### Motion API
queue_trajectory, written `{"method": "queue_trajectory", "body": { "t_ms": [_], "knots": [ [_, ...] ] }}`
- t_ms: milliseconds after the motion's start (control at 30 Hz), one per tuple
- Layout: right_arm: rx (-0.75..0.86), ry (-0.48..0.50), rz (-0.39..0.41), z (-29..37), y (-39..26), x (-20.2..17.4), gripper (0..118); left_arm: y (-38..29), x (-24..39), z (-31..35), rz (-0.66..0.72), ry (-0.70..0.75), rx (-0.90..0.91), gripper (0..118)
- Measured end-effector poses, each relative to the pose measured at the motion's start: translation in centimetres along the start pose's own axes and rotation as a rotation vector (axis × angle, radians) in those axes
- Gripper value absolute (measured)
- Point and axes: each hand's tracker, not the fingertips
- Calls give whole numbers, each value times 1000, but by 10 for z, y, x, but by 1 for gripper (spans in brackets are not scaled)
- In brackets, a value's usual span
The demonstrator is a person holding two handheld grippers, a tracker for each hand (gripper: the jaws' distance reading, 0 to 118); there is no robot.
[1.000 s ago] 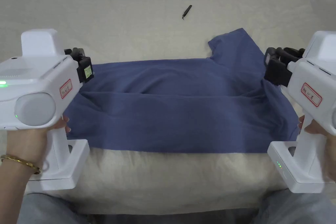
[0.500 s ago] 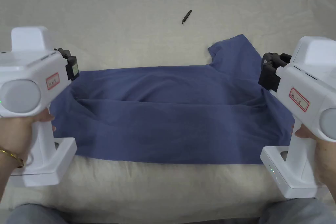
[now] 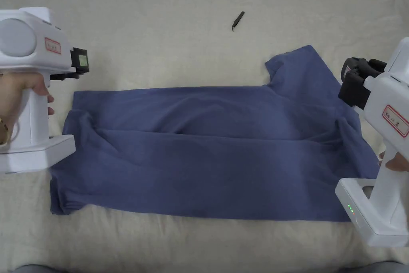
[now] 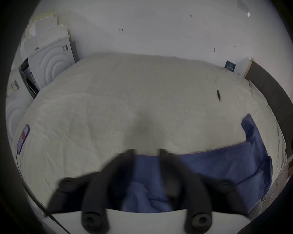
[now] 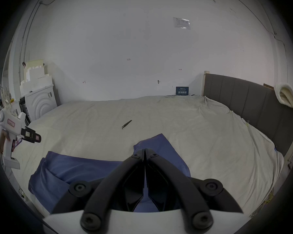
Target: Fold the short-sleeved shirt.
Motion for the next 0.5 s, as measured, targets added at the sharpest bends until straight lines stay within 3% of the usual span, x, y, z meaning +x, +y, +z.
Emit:
{"method": "queue_trajectory", "body": {
  "t_ms": [33, 67, 233, 400, 433, 500],
  "knots": [
    [0, -2, 8, -3, 2, 0, 1, 4, 0, -8, -6, -10, -11, 106],
    [-1, -3, 12, -6, 4, -1, 1, 7, 1, -17, -18, -11, -50, 112],
    [0, 0, 2, -14, 12, -1, 1, 18, -3, -54, -99, 38, -202, 112],
    [1, 2, 15, -16, 12, -4, 1, 21, -20, -83, -11, 53, -292, 111],
    [3, -2, 23, -16, 12, -5, 1, 21, -22, -88, -5, 54, -297, 108],
    [-3, -9, 29, -17, 9, -5, 1, 20, -28, -96, 6, 54, -309, 91]
  ]
}}
